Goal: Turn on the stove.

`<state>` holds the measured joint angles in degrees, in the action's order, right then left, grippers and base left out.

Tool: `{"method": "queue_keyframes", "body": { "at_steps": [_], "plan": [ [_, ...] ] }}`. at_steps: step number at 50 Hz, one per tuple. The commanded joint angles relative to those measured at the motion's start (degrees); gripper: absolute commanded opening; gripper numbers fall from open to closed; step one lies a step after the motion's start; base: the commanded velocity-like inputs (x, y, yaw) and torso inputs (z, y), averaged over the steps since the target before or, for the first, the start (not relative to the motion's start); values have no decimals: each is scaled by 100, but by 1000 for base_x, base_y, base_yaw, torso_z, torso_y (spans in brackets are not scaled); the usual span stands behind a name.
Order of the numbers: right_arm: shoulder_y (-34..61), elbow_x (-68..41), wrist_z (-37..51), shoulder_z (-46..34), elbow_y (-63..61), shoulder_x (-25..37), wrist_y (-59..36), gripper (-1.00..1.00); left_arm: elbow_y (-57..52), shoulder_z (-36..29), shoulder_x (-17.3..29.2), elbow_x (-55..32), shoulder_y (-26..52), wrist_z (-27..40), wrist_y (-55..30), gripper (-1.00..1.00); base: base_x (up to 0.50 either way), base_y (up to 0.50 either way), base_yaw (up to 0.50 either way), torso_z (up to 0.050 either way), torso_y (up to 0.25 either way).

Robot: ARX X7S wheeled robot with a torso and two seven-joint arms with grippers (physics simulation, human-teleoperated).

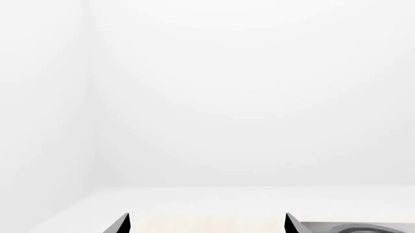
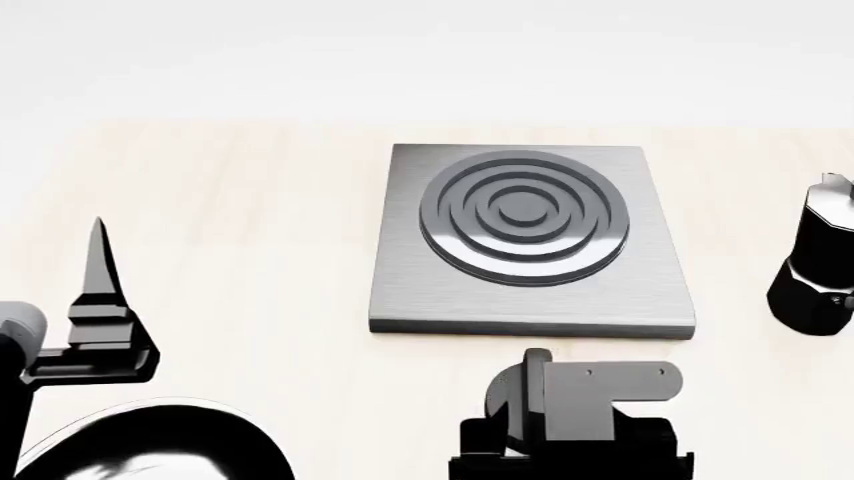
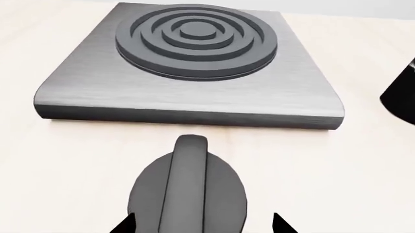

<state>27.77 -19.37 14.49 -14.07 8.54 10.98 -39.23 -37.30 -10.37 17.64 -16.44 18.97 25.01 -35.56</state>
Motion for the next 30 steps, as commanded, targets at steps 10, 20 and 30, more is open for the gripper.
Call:
{"method": "queue_keyframes", "body": {
  "at_steps": [10, 20, 30],
  "plan": [
    [170, -2, -83, -62, 563, -37, 199, 100, 34, -18, 32, -30, 3, 32, 35, 100, 0, 0, 0, 0, 0],
    [229, 25, -128, -118, 836, -54, 350, 100, 12, -23, 47, -53, 7, 61, 10, 100, 0, 0, 0, 0, 0],
    [245, -7, -118, -115, 918, -41, 356, 100, -13, -23, 62, -95, 0, 70, 8, 100, 0, 0, 0, 0, 0]
  ]
}}
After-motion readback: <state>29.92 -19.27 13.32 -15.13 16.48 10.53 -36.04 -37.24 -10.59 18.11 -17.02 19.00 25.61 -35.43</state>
